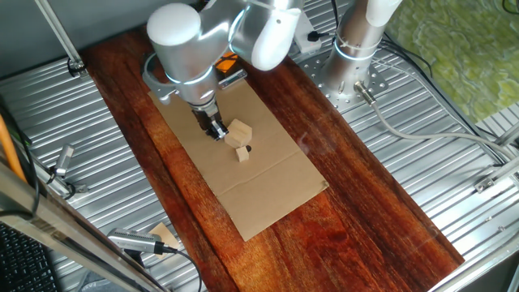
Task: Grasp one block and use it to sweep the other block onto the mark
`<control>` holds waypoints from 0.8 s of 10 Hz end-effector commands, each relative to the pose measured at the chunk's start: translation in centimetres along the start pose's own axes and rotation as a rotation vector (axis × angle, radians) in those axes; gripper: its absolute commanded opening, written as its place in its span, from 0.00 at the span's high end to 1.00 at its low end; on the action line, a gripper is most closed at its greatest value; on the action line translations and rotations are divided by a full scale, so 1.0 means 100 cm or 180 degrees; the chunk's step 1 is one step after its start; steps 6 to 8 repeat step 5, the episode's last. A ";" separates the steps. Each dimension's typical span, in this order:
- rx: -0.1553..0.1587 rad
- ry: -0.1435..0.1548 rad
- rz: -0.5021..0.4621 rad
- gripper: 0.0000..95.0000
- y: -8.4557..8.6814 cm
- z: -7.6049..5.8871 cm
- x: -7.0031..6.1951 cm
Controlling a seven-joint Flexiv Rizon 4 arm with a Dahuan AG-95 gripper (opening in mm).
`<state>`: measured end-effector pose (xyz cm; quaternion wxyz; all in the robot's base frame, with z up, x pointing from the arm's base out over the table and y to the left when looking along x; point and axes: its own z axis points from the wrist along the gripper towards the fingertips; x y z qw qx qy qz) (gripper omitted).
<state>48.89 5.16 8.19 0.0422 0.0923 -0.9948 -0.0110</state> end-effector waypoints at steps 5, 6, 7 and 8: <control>-0.0028 -0.0049 -0.0028 1.00 0.002 -0.011 0.002; -0.0028 -0.0049 -0.0028 1.00 0.002 -0.011 0.002; -0.0028 -0.0049 -0.0028 1.00 0.002 -0.011 0.002; -0.0028 -0.0049 -0.0028 1.00 0.002 -0.011 0.002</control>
